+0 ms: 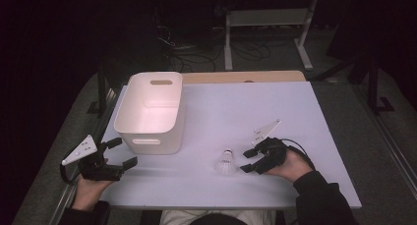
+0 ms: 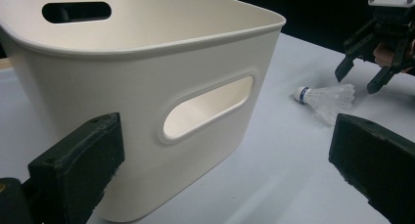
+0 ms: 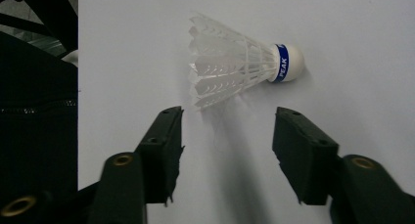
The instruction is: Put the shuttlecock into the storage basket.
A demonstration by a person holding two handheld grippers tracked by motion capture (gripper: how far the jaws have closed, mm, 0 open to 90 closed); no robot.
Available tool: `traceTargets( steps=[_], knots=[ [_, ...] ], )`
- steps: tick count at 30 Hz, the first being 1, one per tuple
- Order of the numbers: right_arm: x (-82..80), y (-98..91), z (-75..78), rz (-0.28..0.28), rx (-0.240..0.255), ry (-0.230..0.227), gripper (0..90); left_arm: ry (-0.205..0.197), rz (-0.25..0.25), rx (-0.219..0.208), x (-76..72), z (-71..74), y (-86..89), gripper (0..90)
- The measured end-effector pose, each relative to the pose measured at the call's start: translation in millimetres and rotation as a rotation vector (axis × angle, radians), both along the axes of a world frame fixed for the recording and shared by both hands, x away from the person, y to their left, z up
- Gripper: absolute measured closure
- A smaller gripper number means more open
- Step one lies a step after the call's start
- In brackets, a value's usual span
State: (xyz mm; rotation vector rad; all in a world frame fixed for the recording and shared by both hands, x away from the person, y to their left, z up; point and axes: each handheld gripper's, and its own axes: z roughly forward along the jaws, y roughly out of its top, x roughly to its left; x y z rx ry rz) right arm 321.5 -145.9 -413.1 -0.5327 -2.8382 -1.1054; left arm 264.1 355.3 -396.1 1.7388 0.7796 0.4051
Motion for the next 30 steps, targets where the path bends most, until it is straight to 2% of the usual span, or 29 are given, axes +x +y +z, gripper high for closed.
traceTargets(
  steps=[7,15,20,30],
  knots=[
    [3.0,2.5,-3.4,0.03,-0.007,0.028,67.8,0.0,-0.001,0.001,0.0,0.0,0.0,0.0],
    [6.5,6.0,-6.1,0.054,-0.024,0.047,83.5,0.0,-0.001,0.004,0.0,0.0,0.2,0.0],
    [9.0,9.1,-6.4,0.062,-0.037,0.062,88.5,0.0,-0.001,0.003,-0.1,0.0,0.2,0.0],
    [10.1,16.8,-11.7,0.087,-0.061,0.087,88.7,0.0,-0.001,0.003,-0.1,0.0,0.2,0.0]
  ],
)
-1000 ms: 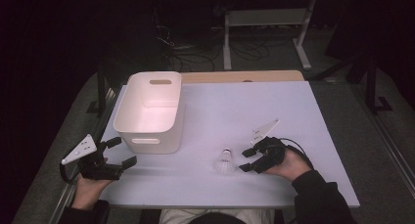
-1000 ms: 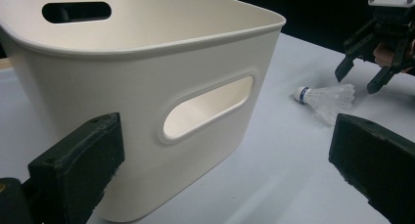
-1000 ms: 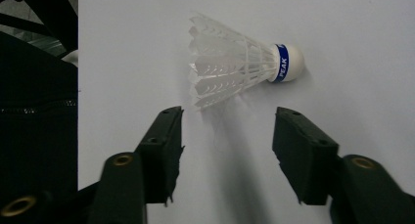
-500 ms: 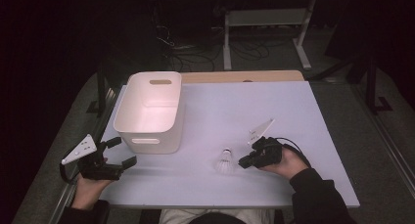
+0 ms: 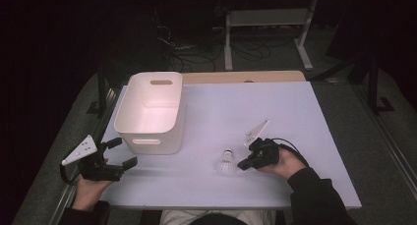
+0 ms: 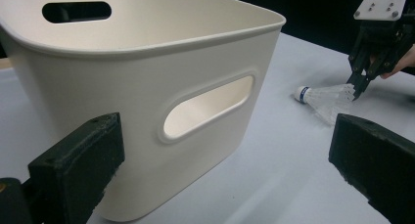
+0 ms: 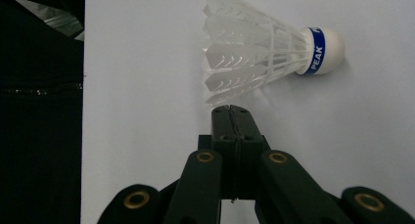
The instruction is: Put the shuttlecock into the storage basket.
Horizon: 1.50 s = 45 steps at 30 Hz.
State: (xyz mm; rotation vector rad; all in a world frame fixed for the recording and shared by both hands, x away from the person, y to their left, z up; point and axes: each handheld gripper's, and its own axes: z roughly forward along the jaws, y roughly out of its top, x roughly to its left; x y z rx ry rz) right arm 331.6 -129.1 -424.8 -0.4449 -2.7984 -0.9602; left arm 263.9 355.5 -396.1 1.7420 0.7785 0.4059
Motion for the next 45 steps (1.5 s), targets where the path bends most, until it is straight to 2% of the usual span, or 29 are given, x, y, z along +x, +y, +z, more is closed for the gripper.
traceTargets(
  steps=[11,29,45],
  knots=[
    [0.2,8.8,-1.8,0.013,-0.004,0.014,88.7,0.0,0.0,0.0,0.0,0.0,0.0,0.0],
    [4.4,27.9,1.9,0.052,-0.005,0.009,88.7,-0.001,0.0,-0.002,-0.3,0.1,0.2,0.0],
    [8.3,26.9,-2.5,0.043,-0.028,0.019,88.7,-0.001,-0.001,-0.003,-0.4,0.2,0.3,0.0]
  ],
)
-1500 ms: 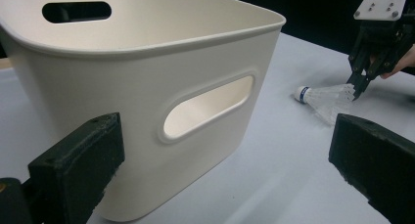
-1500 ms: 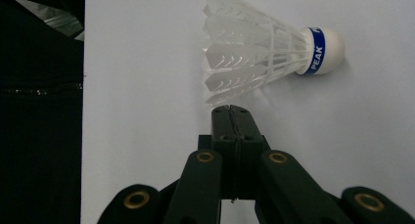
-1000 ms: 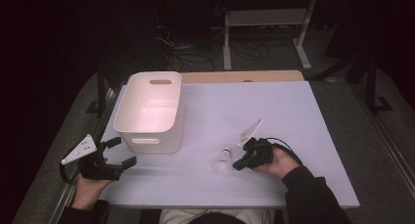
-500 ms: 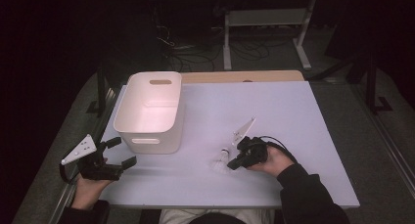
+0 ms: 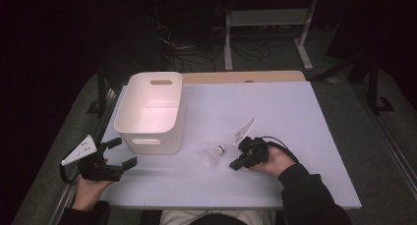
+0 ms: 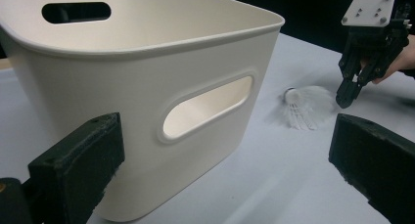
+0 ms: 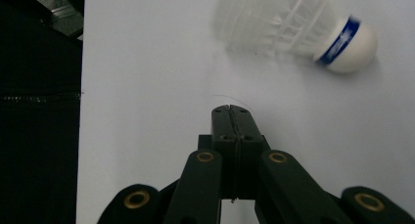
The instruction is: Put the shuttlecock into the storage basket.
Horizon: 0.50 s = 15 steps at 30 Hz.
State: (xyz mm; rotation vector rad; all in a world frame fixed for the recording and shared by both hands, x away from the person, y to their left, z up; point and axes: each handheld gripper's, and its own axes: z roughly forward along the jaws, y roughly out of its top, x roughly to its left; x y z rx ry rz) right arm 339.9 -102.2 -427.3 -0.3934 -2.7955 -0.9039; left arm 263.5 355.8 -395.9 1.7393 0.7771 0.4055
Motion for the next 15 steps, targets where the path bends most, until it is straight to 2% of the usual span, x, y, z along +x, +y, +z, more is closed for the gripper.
traceTargets(
  steps=[8,15],
  knots=[
    [1.5,6.0,0.9,0.008,0.01,-0.01,88.7,0.0,-0.001,0.0,0.0,0.0,0.1,0.0],
    [2.4,3.9,1.8,-0.001,0.014,-0.017,88.6,0.001,-0.002,0.001,0.1,-0.1,0.0,0.0]
  ],
)
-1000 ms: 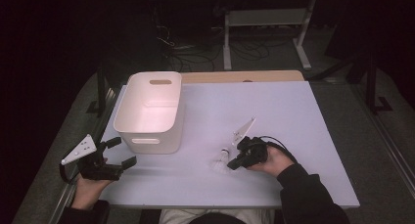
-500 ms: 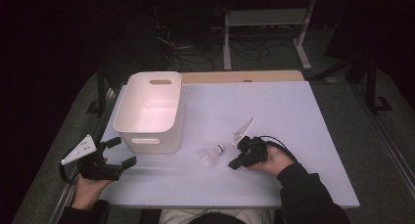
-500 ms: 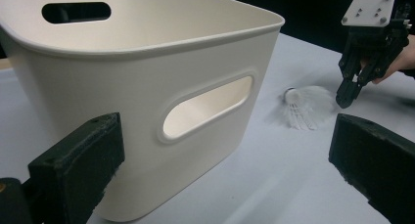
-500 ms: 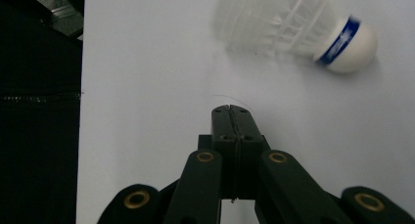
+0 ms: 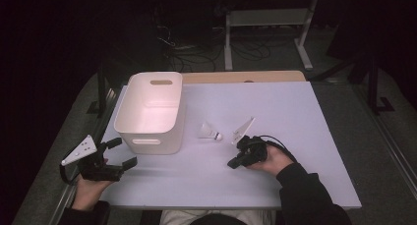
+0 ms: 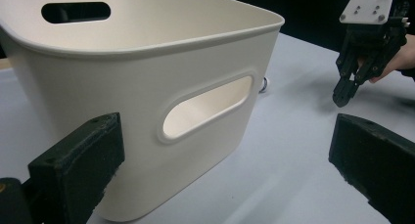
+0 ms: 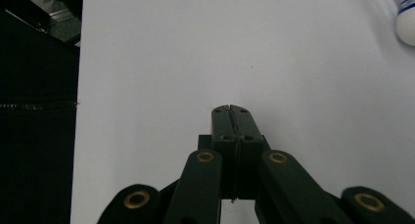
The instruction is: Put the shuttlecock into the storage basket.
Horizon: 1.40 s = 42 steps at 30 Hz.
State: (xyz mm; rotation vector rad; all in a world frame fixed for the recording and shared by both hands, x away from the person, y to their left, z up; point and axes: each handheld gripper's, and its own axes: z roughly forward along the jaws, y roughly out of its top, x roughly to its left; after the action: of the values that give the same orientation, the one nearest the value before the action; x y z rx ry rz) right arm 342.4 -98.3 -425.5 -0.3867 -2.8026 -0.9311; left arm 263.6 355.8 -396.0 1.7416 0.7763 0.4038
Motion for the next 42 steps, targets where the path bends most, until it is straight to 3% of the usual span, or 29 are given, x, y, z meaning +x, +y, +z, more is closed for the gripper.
traceTargets(
  steps=[20,42],
  knots=[
    [4.1,-10.4,6.4,-0.051,0.026,-0.015,88.6,0.001,-0.001,-0.001,0.0,0.0,-0.1,0.0],
    [16.4,-16.2,25.0,-0.122,0.053,-0.047,87.9,0.002,0.0,-0.005,-0.1,0.1,0.0,0.0]
  ],
)
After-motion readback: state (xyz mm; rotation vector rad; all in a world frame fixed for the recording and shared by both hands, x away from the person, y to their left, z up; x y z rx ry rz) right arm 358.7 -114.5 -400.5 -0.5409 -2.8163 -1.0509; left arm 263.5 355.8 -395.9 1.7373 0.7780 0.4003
